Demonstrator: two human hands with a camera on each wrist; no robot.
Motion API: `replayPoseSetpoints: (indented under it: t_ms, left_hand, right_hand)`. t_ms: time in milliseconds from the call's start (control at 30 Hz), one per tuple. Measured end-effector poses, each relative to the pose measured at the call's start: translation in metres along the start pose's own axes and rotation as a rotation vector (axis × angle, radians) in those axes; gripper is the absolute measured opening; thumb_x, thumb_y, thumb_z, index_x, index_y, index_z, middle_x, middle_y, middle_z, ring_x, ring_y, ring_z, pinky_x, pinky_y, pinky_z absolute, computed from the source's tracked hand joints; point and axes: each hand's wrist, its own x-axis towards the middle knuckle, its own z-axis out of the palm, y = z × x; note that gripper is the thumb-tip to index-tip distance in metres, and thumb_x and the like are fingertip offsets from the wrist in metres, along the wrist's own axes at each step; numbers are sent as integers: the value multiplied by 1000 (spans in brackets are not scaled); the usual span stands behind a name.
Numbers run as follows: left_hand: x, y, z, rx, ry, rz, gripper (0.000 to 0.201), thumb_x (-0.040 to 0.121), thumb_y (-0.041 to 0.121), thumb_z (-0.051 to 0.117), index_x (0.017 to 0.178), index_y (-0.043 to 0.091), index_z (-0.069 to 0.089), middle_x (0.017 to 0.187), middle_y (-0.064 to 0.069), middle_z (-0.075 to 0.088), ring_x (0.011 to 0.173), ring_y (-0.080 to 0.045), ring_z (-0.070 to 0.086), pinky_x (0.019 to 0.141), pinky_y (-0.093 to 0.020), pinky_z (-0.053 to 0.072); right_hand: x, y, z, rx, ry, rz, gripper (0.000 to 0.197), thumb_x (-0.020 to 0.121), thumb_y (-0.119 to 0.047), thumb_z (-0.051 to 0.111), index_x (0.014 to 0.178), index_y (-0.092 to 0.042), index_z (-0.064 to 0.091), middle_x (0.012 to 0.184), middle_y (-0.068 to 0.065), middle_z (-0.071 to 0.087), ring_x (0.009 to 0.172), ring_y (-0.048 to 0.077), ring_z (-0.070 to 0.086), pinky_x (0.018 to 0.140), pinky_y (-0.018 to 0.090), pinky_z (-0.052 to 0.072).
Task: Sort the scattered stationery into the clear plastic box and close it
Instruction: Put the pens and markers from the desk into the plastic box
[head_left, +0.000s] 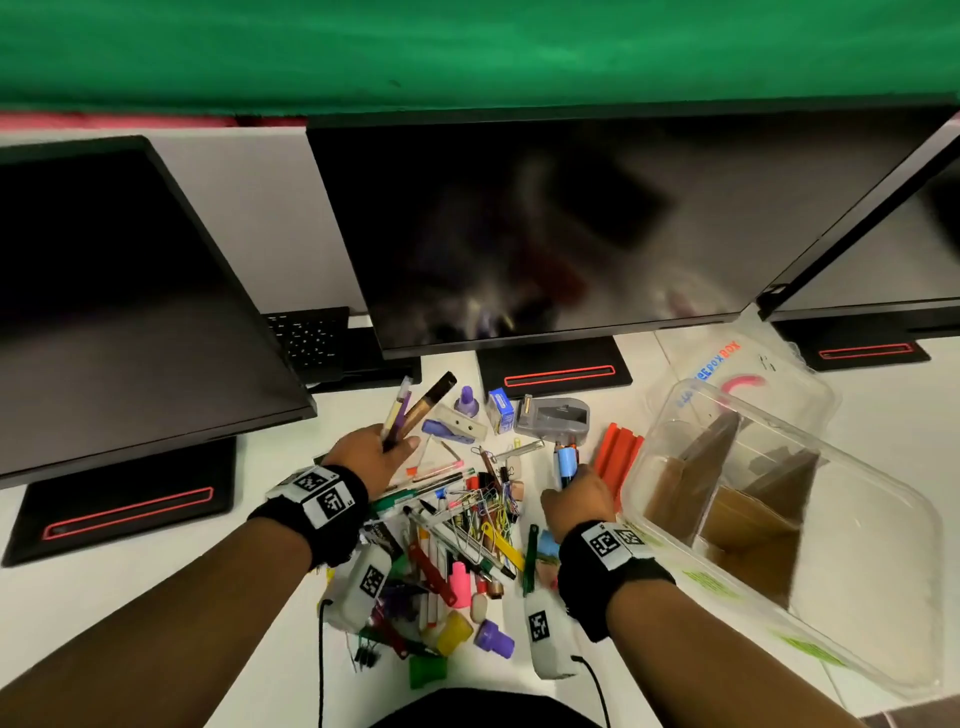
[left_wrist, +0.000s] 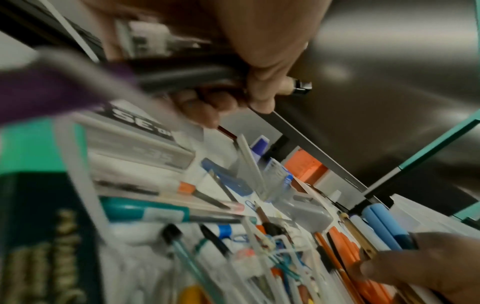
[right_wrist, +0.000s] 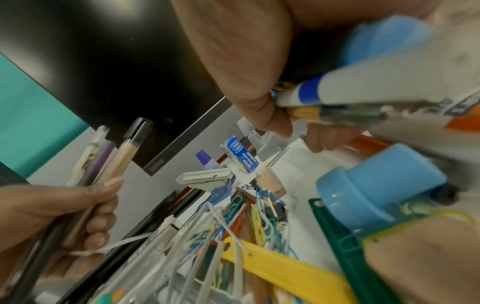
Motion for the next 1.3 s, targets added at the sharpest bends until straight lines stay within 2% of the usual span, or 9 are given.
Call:
replayPoseSetpoints:
  t_ms: [133, 200, 267, 367, 500, 800, 933, 1067, 1300]
  left_hand:
    - [-2, -31, -21, 102, -43, -110, 35, 91, 42, 52, 81, 8, 56, 69, -6, 51, 80, -29, 54, 68, -29, 36]
    - [-6, -51, -28, 133, -75, -131, 31, 91, 38, 54, 89, 8, 60, 76, -9, 55, 84, -30, 56, 69, -28, 36]
    - [-9, -68, -30, 124, -74, -138, 28, 92, 35, 55, 106, 11, 62, 94, -14, 64, 95, -31, 61, 72, -28, 41]
    - [-16, -85, -28, 104, -60, -158, 23, 90, 24, 57, 109, 12, 62, 109, -14, 66, 102, -32, 61, 83, -31, 45]
    - [-16, -94, -22, 258, -60, -178, 28, 87, 28, 58, 107, 8, 59, 108, -14, 65, 102, -32, 60, 83, -33, 47]
    - [-21, -105, 9, 352, -91, -193, 23, 85, 15, 53, 107, 9, 56, 113, -14, 63, 106, -31, 60, 84, -32, 48]
    - [-21, -104, 9, 334, -96, -202, 21, 86, 20, 52, 105, 11, 56, 111, -12, 64, 102, -29, 61, 81, -32, 48]
    - [-23, -103, 5, 269, -76, -254, 24, 83, 35, 56, 94, 14, 55, 92, -7, 60, 80, -26, 54, 69, -28, 44]
    - [-29, -95, -1, 183, -18, -260, 14, 88, 29, 47, 84, 16, 45, 84, -4, 52, 77, -26, 48, 67, -29, 37]
  right_hand:
    - [4, 1, 10, -18, -4, -6, 30, 80, -10, 57, 108, 0, 53, 107, 19, 63, 98, 35, 61, 82, 36, 53]
    - [4, 2, 16, -25, -12, -17, 33, 81, -12, 59, 111, 0, 52, 105, 18, 63, 98, 35, 62, 83, 38, 53]
    - [3, -1, 18, 3, -26, -29, 31, 82, -17, 62, 108, -3, 52, 96, 15, 62, 90, 34, 64, 79, 37, 54]
    - [2, -8, 21, -25, -45, -86, 27, 83, -27, 66, 98, -10, 53, 87, 13, 58, 80, 28, 58, 68, 30, 46]
    - [-4, -22, 25, -94, -88, -186, 23, 84, -24, 62, 72, -11, 47, 74, 9, 57, 74, 28, 60, 66, 32, 50]
    - [-10, -29, 30, -98, -134, -232, 25, 82, -21, 61, 68, -19, 42, 76, 10, 57, 67, 27, 57, 59, 28, 41]
    - [-9, -26, 27, -76, -152, -211, 19, 79, -20, 62, 71, -16, 46, 73, 10, 57, 65, 26, 57, 60, 31, 49]
    - [-7, -25, 20, -53, -140, -196, 30, 78, -19, 63, 61, -21, 38, 70, 11, 56, 65, 26, 57, 63, 35, 51]
    - [-11, -25, 9, 53, -151, -171, 22, 76, -18, 63, 64, -16, 46, 67, 13, 62, 62, 30, 63, 61, 40, 56]
